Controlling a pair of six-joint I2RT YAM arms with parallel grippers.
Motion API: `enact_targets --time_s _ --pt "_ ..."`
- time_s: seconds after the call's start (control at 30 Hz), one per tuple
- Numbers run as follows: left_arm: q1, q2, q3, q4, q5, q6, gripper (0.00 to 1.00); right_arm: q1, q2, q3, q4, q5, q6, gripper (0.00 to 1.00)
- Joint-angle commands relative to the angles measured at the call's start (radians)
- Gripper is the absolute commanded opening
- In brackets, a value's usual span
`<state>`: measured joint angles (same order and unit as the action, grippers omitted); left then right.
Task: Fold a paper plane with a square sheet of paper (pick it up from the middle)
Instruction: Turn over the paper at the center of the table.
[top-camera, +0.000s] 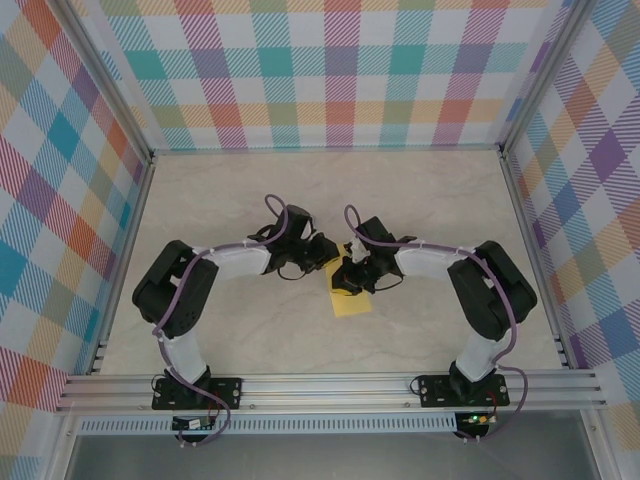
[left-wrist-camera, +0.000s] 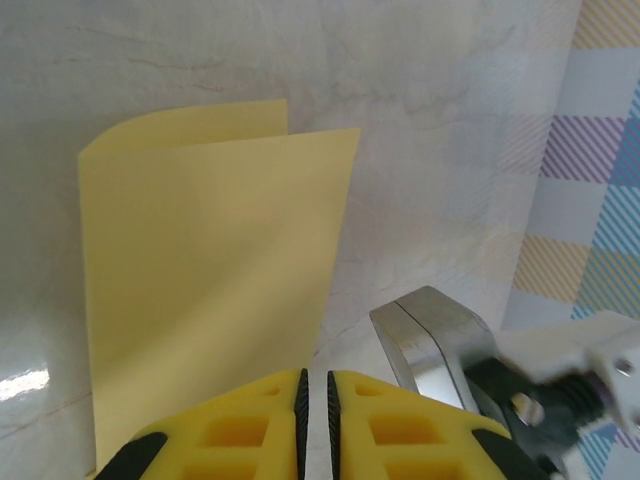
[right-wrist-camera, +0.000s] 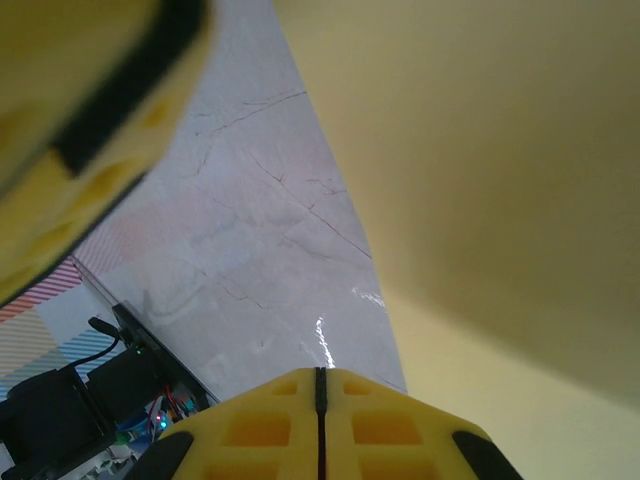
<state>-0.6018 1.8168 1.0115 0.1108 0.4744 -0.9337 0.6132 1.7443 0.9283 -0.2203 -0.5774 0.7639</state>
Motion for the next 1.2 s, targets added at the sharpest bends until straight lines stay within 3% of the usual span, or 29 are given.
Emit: enact_targets --time_s 0.0,0.47,0.77,1.17 --pt "-0.003 0.043 0.037 -0.001 0.016 0.02 0.15 0.007 0.028 -0.012 0.066 -0.059 0.021 0.07" --pt "0.027 0.154 0.058 -0.092 -0.074 0.089 0.1 0.023 0.099 -0.107 0.064 -0.06 -0.014 0.06" --pt "0.061 0.179 0.055 -0.096 -0.071 0.118 0.1 0.03 0.081 -0.157 0.068 -0.05 -0.017 0.06" --pt "0.131 0.192 0.115 -0.111 -0.015 0.2 0.17 0.03 0.076 -0.154 0.05 -0.036 -0.02 0.04"
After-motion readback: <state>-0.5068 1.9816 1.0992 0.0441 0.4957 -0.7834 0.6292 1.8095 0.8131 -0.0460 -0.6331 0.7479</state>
